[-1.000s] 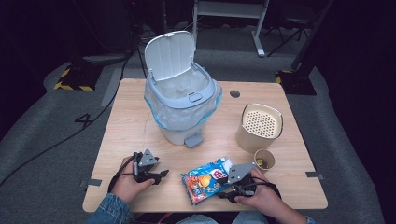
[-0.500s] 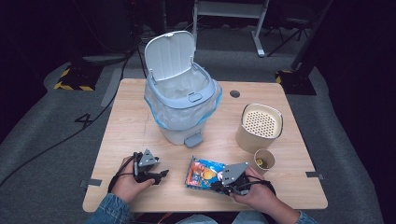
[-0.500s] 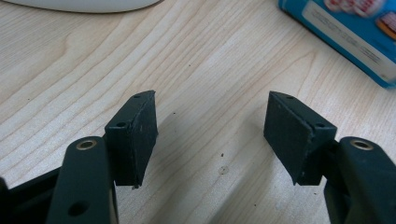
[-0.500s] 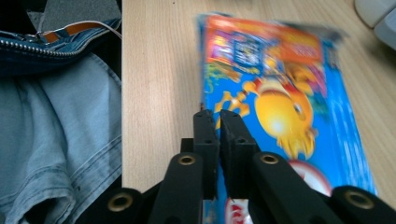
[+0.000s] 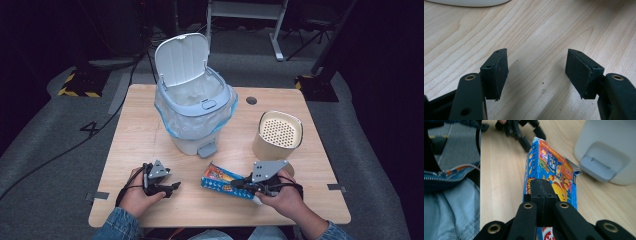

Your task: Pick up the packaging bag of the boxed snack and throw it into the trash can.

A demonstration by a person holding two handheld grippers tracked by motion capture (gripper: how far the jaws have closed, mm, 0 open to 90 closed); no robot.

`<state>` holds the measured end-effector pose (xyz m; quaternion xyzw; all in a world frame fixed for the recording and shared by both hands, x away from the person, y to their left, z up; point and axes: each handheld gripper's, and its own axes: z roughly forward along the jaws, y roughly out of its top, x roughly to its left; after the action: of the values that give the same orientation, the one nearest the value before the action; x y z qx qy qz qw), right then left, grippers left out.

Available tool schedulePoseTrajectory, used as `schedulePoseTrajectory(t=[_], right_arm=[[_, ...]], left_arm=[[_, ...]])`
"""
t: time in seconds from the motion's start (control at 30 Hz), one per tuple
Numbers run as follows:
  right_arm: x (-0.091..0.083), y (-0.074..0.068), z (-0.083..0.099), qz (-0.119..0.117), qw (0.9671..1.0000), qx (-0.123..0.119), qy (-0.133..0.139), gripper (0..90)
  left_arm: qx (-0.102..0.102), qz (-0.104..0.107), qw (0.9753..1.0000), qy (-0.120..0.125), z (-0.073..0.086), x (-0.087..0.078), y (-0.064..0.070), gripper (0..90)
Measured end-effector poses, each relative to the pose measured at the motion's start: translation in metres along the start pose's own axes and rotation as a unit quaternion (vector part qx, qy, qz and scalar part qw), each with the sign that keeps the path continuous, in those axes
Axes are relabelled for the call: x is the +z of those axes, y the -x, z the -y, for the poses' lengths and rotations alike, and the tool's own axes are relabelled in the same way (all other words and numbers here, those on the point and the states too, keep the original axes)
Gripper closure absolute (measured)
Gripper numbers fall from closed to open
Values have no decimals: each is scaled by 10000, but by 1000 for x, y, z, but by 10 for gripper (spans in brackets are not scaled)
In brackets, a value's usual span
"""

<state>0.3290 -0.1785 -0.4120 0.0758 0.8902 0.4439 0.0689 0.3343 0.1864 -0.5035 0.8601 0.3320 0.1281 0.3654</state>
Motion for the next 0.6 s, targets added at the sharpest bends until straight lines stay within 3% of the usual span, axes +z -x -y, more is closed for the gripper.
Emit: schedulePoseTrajectory(t=[0.2,0.23,0.33,0.6], right_arm=[[-15,13,-2,-47,9985,319,439,900],[-21,18,-3,-91,9970,463,617,900],[-27,24,-3,-147,9949,588,803,900],[-42,33,-10,-298,9892,743,1224,900]], left_arm=[[-1,0,10000,-1,0,0,0,353],[1,-2,10000,-1,0,0,0,354],[3,-3,10000,-1,0,0,0,353],[-1,-1,10000,-1,0,0,0,354]])
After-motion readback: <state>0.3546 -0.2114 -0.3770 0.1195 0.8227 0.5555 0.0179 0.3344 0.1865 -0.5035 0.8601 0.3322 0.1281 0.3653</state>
